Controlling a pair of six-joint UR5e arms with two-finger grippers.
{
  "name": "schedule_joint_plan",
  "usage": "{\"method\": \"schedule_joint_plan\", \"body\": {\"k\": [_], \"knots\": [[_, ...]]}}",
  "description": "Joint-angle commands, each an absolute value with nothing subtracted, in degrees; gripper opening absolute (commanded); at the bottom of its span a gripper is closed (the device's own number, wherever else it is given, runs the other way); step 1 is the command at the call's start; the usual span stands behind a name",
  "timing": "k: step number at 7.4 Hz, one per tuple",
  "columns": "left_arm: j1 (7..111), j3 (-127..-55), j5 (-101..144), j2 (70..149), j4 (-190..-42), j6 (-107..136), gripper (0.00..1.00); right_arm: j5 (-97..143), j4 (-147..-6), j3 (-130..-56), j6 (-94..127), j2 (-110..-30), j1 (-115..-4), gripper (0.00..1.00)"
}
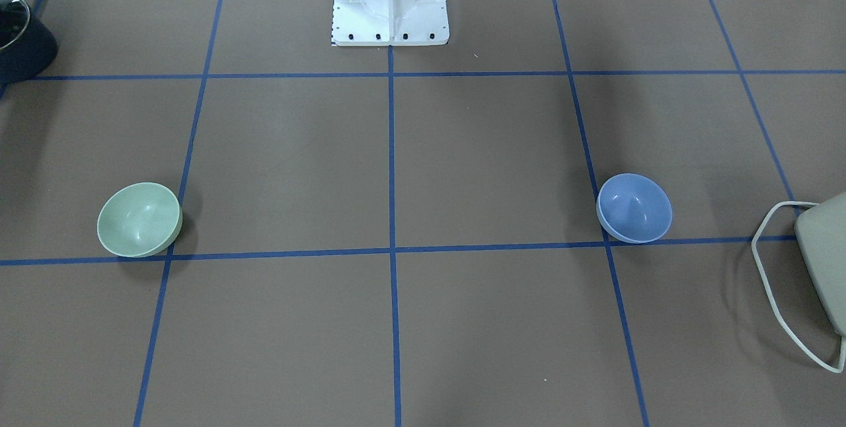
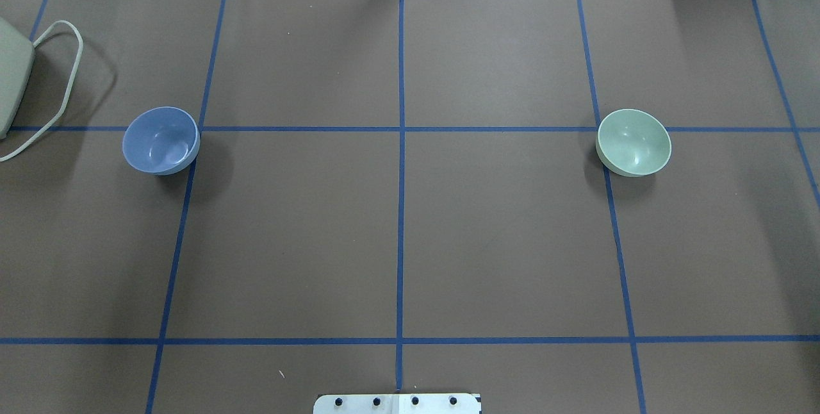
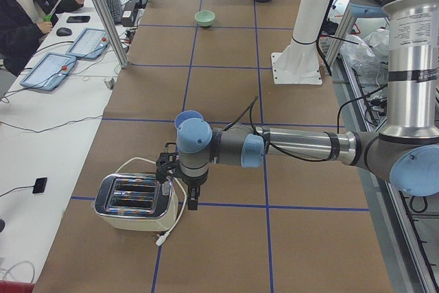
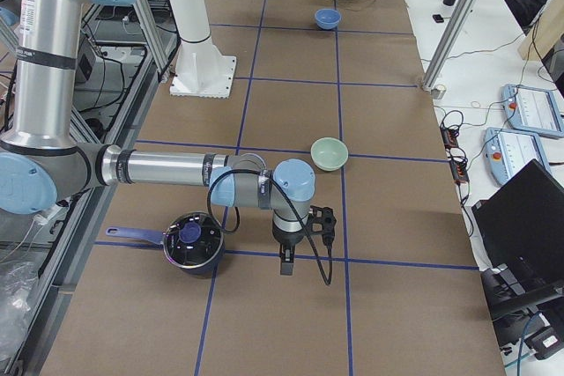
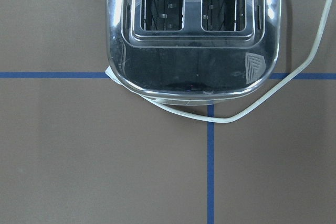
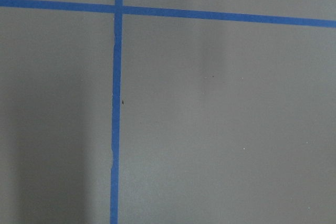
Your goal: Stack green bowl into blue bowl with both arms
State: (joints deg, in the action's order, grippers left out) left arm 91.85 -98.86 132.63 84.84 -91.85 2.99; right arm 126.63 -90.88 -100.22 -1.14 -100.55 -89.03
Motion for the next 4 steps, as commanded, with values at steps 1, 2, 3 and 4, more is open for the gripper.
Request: {"method": "schedule_joint_plan", "body": {"k": [1,2,3,4], "knots": [[91.8,-99.3,132.7,84.9,-91.9,3.0,0.98,126.7,-90.9,-100.3,-1.1,-100.5,-89.0,1.00],[91.8,-99.4,132.7,84.9,-91.9,3.0,0.98,126.7,-90.9,-100.3,-1.1,-100.5,-89.0,1.00],[91.8,-99.8,132.7,85.0,-91.9,3.0,0.98,127.4,-90.9,-100.5,-1.1,-100.5,-89.0,1.00],[91.8,-100.5,132.7,85.1,-93.5,3.0,0.98,128.9,-90.6,-101.0,-1.1,-100.4,-89.0,1.00]]}}
